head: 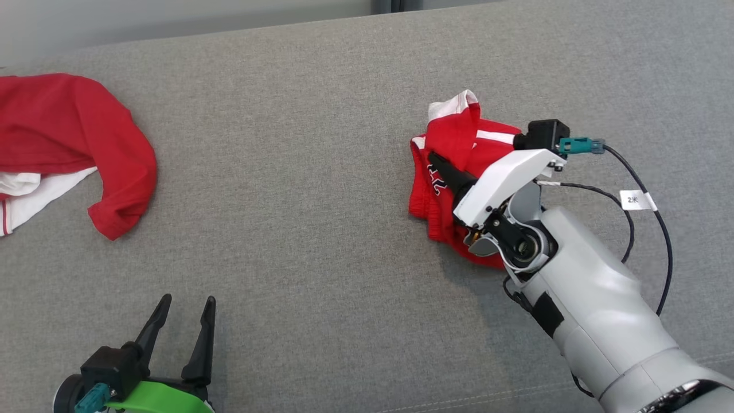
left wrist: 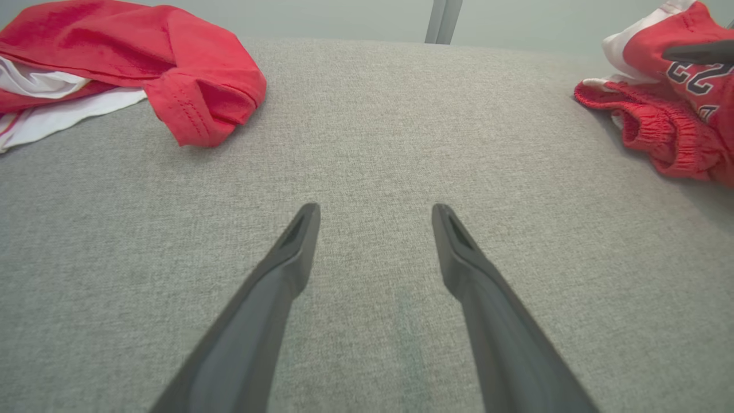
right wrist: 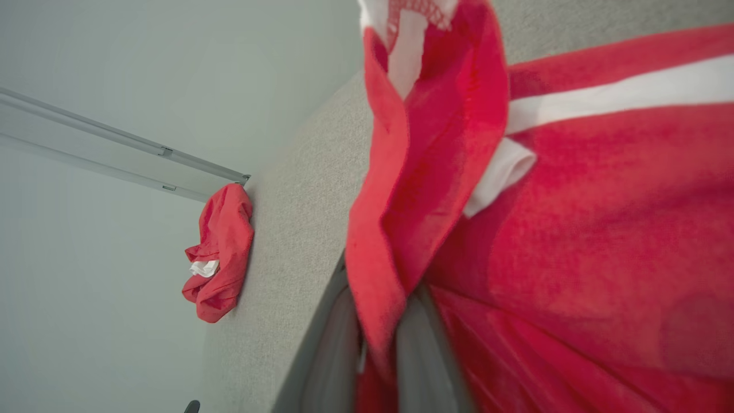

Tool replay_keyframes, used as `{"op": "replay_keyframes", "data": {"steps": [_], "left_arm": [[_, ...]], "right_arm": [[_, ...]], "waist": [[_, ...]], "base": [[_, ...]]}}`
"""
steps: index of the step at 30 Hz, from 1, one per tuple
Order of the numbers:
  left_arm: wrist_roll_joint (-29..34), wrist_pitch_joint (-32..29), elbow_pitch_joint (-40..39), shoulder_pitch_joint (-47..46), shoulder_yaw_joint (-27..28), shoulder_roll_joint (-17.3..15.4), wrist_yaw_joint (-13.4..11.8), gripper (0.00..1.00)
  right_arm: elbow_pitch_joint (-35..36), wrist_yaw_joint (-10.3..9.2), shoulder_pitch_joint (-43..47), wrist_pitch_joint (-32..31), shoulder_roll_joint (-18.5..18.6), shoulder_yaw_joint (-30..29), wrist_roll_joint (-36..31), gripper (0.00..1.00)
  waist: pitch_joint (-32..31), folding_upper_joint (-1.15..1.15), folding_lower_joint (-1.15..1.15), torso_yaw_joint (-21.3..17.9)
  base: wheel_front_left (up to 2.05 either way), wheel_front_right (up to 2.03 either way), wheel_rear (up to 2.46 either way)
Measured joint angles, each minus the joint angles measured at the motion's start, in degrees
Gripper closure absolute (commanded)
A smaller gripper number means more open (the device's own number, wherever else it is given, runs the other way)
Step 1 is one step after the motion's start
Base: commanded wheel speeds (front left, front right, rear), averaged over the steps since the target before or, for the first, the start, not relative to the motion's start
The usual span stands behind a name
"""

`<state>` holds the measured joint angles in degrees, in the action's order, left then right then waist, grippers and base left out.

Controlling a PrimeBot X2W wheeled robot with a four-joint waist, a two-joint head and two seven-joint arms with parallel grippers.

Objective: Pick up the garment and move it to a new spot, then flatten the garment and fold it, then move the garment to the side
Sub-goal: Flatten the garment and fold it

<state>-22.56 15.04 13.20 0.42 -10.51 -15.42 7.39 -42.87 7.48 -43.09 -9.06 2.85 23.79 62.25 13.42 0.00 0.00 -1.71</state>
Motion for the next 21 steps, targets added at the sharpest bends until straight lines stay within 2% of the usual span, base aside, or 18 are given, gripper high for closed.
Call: {"op": "replay_keyframes", "data": {"steps": [1,2,3,4,9,12,14,16,17,21], "left_arm": [[0.00,0.00,0.13,-0.12,-0.20,0.00,0.00,0.00],[0.00,0.00,0.25,-0.25,-0.31,-0.01,0.00,0.00],[-0.02,0.00,0.32,-0.38,-0.46,0.00,0.00,0.00],[-0.05,0.00,0.36,-0.48,-0.58,0.02,0.00,0.00],[-0.37,0.00,0.78,-0.46,-0.56,0.07,0.00,0.00],[-0.65,0.00,0.78,0.13,0.09,0.12,-0.10,0.00],[-0.94,0.00,0.33,0.83,0.67,0.23,-0.30,0.00],[-1.05,0.00,-0.53,1.45,1.43,0.31,-0.41,0.00],[-1.05,0.00,-1.03,1.66,1.71,0.35,-0.44,0.00],[-1.05,0.00,-2.16,2.01,2.29,1.15,-0.60,0.00]], "right_arm": [[-1.43,0.00,-1.03,1.04,-0.01,1.82,1.60,1.00],[-3.27,0.00,-2.07,2.18,-0.01,3.83,2.57,0.70],[-4.72,0.00,-2.99,3.23,-0.03,5.86,3.50,0.10],[-5.71,0.00,-3.70,3.76,-0.02,7.59,5.08,0.00],[-4.98,0.00,-5.56,6.87,0.02,15.66,14.26,0.00],[-2.36,0.00,-6.30,9.68,0.00,17.93,18.74,0.00],[-0.91,0.00,-7.22,11.46,-0.08,17.83,19.70,0.00],[-0.38,0.01,-8.11,12.25,0.59,17.26,17.92,0.00],[0.05,0.03,-8.15,12.25,2.30,17.25,16.61,0.00],[-1.71,0.00,-6.47,10.63,13.02,14.78,12.70,0.00]], "waist": [[-0.10,0.00,0.00,0.09],[-0.22,0.00,0.00,0.16],[-0.34,0.00,0.00,0.25],[-0.41,0.00,0.00,0.35],[-0.97,0.00,0.00,0.54],[-1.61,0.00,0.00,0.32],[-1.97,0.00,0.00,0.05],[-2.02,0.00,0.00,-0.34],[-1.92,0.00,0.00,-0.57],[-0.81,0.00,0.00,-1.22]], "base": [[0.00,0.00,0.00],[0.00,0.00,0.00],[0.00,0.00,0.00],[0.00,0.00,0.00],[0.00,0.00,0.00],[0.00,0.00,0.00],[0.00,0.00,0.00],[0.00,0.00,0.00],[0.00,0.00,0.00],[0.00,0.00,0.00]]}}
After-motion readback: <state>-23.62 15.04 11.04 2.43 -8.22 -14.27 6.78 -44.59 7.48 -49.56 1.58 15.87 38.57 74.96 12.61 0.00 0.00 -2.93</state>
